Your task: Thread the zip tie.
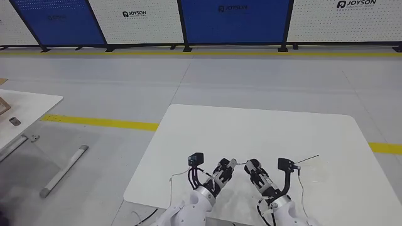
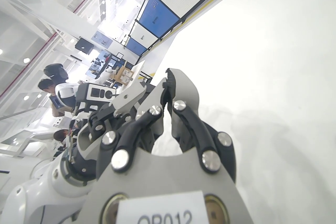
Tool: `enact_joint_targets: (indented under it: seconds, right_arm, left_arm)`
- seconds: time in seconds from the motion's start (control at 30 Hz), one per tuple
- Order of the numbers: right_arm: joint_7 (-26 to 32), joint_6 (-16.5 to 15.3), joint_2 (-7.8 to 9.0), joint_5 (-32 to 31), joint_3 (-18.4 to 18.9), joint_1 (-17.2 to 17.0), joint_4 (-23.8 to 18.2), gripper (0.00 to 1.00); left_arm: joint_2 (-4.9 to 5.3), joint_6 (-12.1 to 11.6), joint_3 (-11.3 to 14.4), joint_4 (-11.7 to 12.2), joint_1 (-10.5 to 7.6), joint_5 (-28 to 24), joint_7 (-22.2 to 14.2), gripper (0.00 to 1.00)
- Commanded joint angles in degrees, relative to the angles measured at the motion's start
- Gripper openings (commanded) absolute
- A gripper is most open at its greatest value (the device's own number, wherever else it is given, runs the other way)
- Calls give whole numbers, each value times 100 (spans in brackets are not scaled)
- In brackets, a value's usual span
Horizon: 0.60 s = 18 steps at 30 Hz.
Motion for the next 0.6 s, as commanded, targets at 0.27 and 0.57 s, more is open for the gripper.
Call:
enact_joint_targets:
  seconds: [0.27, 0.57]
  right_arm:
    - [-36, 27, -8, -31, -9, -8, 8, 0]
    - [-50, -6, -14, -6, -1, -16, 22, 0]
  left_arm:
    - [3, -12, -19, -31, 47, 19, 31, 0]
    - [1, -110, -20, -65, 84, 13, 73, 0]
